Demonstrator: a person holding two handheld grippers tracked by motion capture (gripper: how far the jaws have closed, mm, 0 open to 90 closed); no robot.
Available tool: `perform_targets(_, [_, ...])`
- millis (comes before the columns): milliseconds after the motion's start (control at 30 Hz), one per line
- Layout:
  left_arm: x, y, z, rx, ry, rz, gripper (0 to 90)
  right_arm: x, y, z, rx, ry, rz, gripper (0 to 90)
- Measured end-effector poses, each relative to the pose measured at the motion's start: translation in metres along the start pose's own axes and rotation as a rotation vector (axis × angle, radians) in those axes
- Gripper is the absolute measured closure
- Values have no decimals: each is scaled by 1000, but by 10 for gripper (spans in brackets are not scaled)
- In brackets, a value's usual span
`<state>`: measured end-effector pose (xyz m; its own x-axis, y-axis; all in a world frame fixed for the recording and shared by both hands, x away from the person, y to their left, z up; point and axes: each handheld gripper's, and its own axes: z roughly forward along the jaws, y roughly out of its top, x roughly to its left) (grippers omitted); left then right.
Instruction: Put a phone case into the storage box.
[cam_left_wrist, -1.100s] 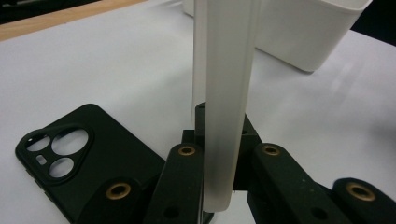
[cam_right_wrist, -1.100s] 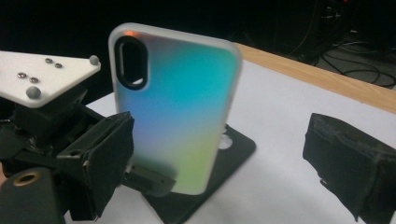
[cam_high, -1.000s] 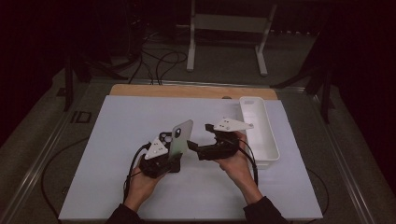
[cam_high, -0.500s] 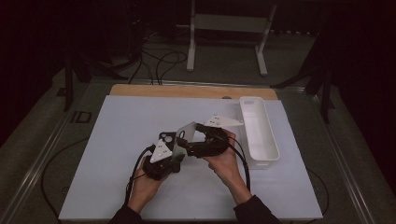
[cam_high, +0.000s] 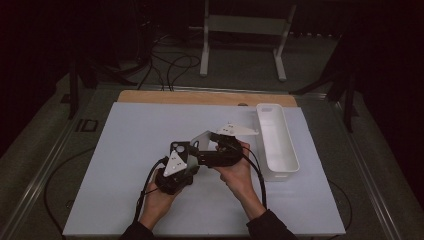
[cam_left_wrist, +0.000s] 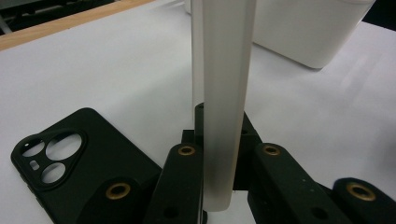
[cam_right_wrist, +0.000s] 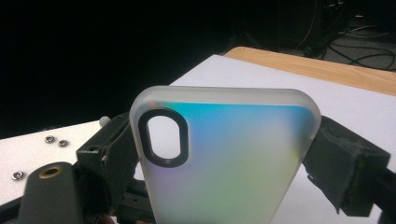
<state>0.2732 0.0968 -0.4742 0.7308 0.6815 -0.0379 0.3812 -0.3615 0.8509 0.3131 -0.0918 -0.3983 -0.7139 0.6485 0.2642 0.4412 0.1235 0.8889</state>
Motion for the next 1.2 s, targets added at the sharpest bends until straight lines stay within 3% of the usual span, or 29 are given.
perform_targets(333, [1, 0, 0, 6, -4, 13, 809, 2, 0, 0, 7, -4, -27, 168])
perform_targets(433, [3, 1, -3, 2, 1, 10, 680, 1, 0, -1, 7, -8, -29, 168])
perform_targets(567, [6, 2, -8, -9, 4, -12, 378, -2, 1, -3, 3, -23, -32, 168])
perform_targets(633, [8, 3, -13, -42, 33, -12, 267, -4, 2, -5, 4, -30, -34, 168])
perform_targets(700, [12, 4, -18, -61, 29, -29, 146, -6, 3, -6, 1, -32, -39, 168])
perform_targets(800, [17, 4, -26, -70, 33, -44, 39, -8, 4, -8, 1, -45, -46, 168])
perform_targets(933, [26, -1, -39, -95, 32, -43, 0, -11, 5, -12, -1, -60, -52, 168])
perform_targets(1200, [42, -16, -62, -145, 109, -38, 0, -20, 9, -19, -10, -92, -59, 168])
